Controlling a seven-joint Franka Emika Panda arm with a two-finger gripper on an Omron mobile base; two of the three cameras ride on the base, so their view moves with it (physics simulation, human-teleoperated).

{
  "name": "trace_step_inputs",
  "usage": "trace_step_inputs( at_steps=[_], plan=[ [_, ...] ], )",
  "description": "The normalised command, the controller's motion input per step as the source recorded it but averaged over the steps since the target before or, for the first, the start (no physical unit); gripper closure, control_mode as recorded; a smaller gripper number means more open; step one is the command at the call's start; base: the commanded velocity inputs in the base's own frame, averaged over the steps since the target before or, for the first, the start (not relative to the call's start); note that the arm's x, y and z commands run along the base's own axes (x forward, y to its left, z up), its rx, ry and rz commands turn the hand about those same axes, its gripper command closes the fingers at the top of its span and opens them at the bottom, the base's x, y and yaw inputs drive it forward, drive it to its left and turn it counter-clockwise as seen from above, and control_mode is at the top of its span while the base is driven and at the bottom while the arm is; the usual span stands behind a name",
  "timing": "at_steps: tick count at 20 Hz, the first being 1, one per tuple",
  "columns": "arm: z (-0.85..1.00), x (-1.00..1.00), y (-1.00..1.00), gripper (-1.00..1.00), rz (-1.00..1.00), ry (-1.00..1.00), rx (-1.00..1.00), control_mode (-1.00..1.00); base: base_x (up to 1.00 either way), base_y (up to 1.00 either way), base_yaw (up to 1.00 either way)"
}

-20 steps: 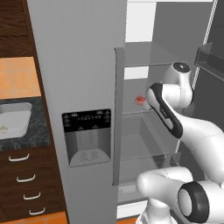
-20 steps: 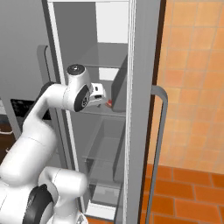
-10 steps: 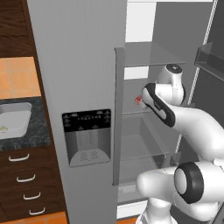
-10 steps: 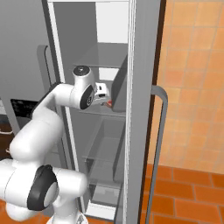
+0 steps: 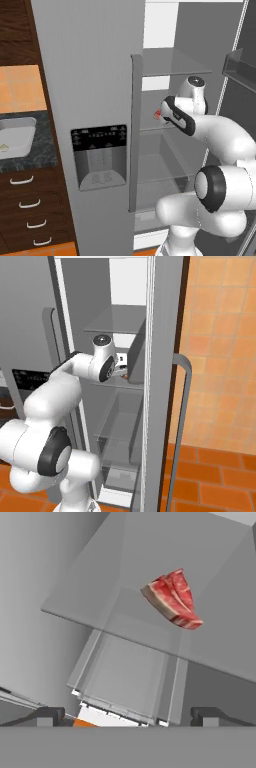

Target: Place one garlic and one steak in each tupperware on the nearby counter, to pack two identical lunches.

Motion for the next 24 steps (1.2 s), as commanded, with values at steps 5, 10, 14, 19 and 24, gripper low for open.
trace_step_inputs(
  at_steps=[5,10,14,19,24],
  plan=[
    [-0.16,0.44,-0.09,-1.00,0.00,0.00,0.00,-1.00,0.00,0.00,0.00],
    [-0.15,0.40,-0.10,-1.00,0.00,0.00,0.00,-1.00,0.00,0.00,0.00],
    [-0.13,0.35,-0.07,-1.00,0.00,0.00,0.00,-1.00,0.00,0.00,0.00],
    [-0.17,0.28,-0.10,-1.00,0.00,0.00,0.00,-1.00,0.00,0.00,0.00],
    [-0.19,0.28,-0.13,-1.00,0.00,0.00,0.00,-1.00,0.00,0.00,0.00]
  ],
)
